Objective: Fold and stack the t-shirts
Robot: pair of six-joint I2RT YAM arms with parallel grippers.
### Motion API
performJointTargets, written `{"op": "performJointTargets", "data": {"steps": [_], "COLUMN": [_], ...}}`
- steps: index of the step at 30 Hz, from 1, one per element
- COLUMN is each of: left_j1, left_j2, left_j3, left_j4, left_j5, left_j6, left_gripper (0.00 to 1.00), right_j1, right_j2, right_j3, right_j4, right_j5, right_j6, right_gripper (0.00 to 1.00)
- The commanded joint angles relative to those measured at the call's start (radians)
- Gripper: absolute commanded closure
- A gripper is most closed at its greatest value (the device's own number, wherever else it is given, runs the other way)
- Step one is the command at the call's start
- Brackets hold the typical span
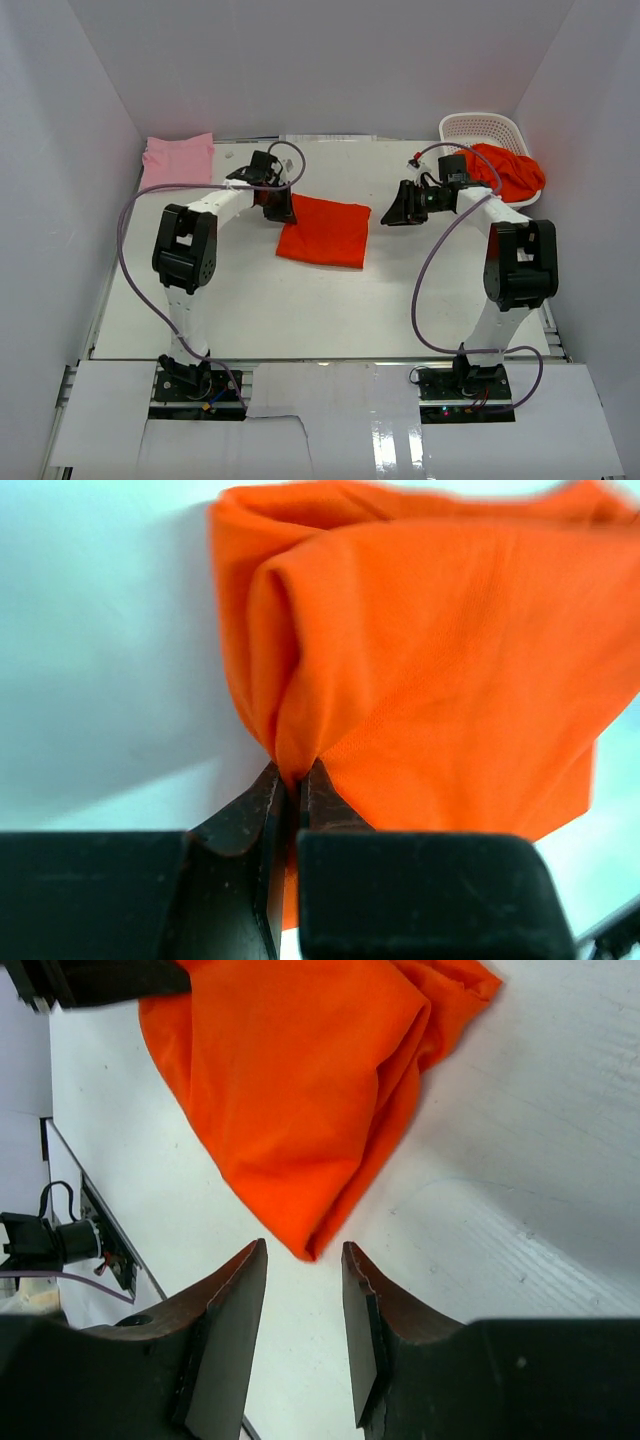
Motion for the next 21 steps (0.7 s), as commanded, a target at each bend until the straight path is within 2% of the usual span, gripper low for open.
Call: {"op": "performJointTargets", "data": {"steps": [1, 7, 9, 16, 21], "left_j1": [0.071, 0.200, 0.235, 0.255, 0.258], "left_j2": [0.011, 0.137, 0.168, 0.260, 0.292], "left_j3": [0.152, 0.447, 0.483, 0.684, 0.762], "left_j4": [-0.053, -0.154, -0.154, -0.146, -0.142], "left_j5": [-0.065, -0.060, -0.092, -0.186, -0.249], "left_j6": [0.080, 0.147, 0.169, 0.248, 0.288], "left_gripper": [1.00, 1.00, 1.00, 1.00, 1.00], "right_j1": [0.002, 0.006, 0.013, 0.060, 0.097], "right_j2": [-0.086, -0.158, -0.187, -0.284, -0.302], "right_j3": [-0.036, -0.105, -0.133, -0.188, -0.222], "right_j4": [0.025, 0.059, 0.064, 0.045, 0.032], "right_j5": [-0.004, -0.007, 0.001, 0.059, 0.068], "right_j6": [-0.005, 0.035, 0.046, 0.060, 0.066], "right_gripper": [0.58, 0.58, 0.59, 0.59, 0.59]}}
